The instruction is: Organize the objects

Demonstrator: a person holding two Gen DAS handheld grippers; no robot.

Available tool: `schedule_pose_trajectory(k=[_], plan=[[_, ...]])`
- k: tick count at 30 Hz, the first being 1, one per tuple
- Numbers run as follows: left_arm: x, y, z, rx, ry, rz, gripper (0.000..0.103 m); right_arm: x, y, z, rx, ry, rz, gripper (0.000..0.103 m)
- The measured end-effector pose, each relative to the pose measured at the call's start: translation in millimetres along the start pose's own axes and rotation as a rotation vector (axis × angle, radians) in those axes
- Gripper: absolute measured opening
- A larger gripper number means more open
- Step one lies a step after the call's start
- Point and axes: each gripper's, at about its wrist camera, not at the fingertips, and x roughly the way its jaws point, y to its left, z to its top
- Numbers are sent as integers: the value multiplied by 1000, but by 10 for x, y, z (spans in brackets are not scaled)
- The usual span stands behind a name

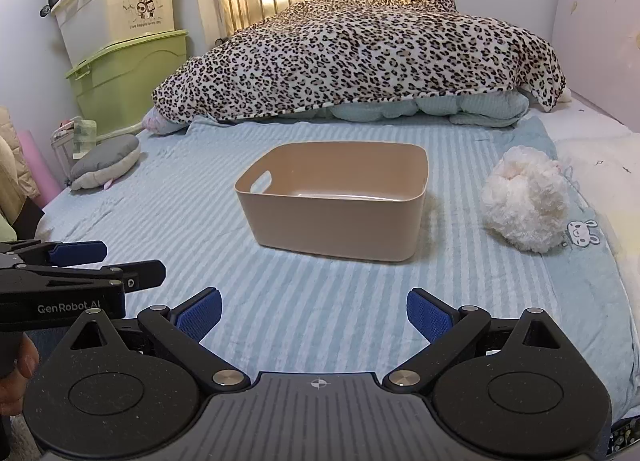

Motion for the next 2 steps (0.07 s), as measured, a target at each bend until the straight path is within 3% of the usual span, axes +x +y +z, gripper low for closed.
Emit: schedule_pose_trajectory(k=[2], plan=[[22,1,6,-6,1,5,79,12,-2,-1,1,3,0,100]])
